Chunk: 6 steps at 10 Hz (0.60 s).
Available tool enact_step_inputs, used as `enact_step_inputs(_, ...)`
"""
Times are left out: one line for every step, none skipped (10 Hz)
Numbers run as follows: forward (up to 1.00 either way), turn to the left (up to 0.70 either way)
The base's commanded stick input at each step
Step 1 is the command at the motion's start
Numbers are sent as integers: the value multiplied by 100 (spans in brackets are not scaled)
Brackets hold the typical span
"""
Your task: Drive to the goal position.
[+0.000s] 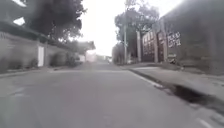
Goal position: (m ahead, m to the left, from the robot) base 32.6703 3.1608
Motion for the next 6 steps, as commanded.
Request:
enact_step_inputs(100, 0)
enact_step_inputs(100, 0)
enact_step_inputs(100, 0)
enact_step_inputs(100, 0)
enact_step_inputs(100, 0)
enact_step_inputs(100, 0)
